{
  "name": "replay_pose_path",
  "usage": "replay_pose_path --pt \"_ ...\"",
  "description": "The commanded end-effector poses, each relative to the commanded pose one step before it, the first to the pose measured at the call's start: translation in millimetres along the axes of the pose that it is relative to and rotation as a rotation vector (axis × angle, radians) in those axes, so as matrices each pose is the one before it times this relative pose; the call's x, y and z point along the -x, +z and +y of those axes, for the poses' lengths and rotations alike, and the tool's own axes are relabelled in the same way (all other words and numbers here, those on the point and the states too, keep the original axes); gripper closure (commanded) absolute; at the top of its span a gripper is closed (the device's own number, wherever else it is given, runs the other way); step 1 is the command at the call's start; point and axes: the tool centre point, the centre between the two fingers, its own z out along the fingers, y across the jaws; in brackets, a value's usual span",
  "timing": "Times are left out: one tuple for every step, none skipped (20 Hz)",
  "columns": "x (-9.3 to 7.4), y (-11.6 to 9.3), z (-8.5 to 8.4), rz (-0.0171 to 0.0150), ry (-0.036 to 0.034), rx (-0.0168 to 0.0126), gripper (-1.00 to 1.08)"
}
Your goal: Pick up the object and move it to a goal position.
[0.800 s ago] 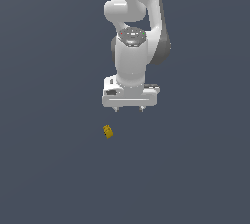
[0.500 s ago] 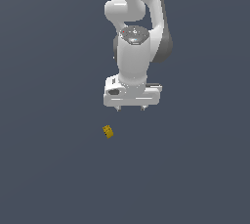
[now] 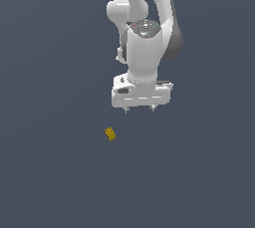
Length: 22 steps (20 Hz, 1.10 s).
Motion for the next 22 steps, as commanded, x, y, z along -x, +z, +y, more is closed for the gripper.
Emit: replay_pose_path --pt "0.01 2.01 2.60 -0.00229 -0.00463 0.00109 -0.92" --pt "-0.23 1.11 1.16 -0.00090 -0.00483 0.00047 -0.92" --pt "-0.29 1.27 1.35 -0.00095 -0.00593 0.00048 -0.92" --pt "-0.34 1.46 1.53 -0.00105 -0.00701 0.00050 -0.92" --pt "-0.36 1.69 1.77 -0.00123 -0.00800 0.00057 -0.92" --pt "-0.35 1.98 2.11 -0.00154 -0.00890 0.00068 -0.92" --pt "-0.31 2.29 2.50 -0.00188 -0.00980 0.00080 -0.92" --pt "-0.28 2.57 2.79 -0.00216 -0.01073 0.00087 -0.92" --pt "-0.27 2.79 3.01 -0.00231 -0.01177 0.00085 -0.92" --pt "-0.25 3.00 3.22 -0.00244 -0.01285 0.00081 -0.92" --pt "-0.20 3.25 3.48 -0.00263 -0.01387 0.00078 -0.92" --pt "-0.12 3.52 3.75 -0.00287 -0.01488 0.00075 -0.92" --pt "-0.03 3.79 4.03 -0.00309 -0.01590 0.00069 -0.92" --pt "0.08 4.05 4.28 -0.00329 -0.01695 0.00060 -0.92" --pt "0.21 4.32 4.53 -0.00348 -0.01799 0.00048 -0.92" --pt "0.37 4.59 4.78 -0.00368 -0.01904 0.00034 -0.92" --pt "0.55 4.87 5.04 -0.00386 -0.02005 0.00017 -0.92" --pt "0.73 4.99 5.12 -0.00392 -0.02046 -0.00002 -0.92" --pt "0.90 5.02 5.08 -0.00388 -0.02044 -0.00021 -0.92" --pt "1.07 5.04 5.05 -0.00384 -0.02042 -0.00040 -0.92" --pt "1.23 5.06 5.00 -0.00378 -0.02041 -0.00059 -0.92" --pt "1.40 5.08 4.95 -0.00372 -0.02039 -0.00078 -0.92"
